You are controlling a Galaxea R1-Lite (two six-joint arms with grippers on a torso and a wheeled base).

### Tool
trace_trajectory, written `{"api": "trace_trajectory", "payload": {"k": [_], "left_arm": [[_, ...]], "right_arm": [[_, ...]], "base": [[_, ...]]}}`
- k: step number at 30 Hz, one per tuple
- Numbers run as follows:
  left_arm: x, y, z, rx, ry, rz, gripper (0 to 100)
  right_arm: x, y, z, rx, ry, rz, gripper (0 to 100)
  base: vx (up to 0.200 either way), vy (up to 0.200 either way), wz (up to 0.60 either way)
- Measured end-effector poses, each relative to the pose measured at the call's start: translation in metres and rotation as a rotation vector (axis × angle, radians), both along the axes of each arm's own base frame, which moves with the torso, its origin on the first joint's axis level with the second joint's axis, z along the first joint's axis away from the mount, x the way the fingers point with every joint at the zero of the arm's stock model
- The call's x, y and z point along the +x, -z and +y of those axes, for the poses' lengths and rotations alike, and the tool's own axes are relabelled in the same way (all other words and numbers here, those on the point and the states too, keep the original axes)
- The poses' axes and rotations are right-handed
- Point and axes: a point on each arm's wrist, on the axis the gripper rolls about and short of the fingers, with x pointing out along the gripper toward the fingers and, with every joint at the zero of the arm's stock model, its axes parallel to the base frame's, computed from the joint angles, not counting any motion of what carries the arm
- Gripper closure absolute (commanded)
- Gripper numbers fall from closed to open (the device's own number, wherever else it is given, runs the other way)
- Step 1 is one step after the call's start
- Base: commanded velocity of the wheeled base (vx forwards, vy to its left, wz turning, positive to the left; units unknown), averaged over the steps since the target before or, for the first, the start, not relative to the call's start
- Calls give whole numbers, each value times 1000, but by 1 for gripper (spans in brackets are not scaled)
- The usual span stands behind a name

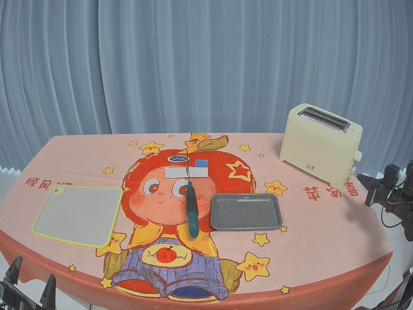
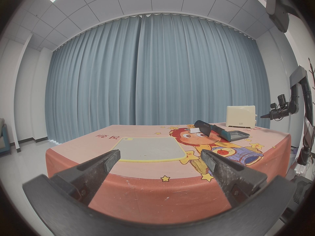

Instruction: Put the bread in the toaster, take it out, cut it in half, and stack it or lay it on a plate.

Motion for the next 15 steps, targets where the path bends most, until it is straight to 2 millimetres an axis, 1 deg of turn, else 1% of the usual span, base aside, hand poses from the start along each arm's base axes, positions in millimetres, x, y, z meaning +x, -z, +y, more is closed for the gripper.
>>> {"api": "trace_trajectory", "payload": {"k": [4, 10, 15], "left_arm": [[0, 0, 0, 0, 0, 0, 0], [0, 0, 0, 0, 0, 0, 0], [0, 0, 0, 0, 0, 0, 0]], "right_arm": [[7, 3, -5, 30, 25, 13, 100], [17, 3, -10, 144, 69, 33, 100], [25, 6, -13, 170, 79, 42, 100]], "base": [[0, 0, 0], [0, 0, 0], [0, 0, 0]]}}
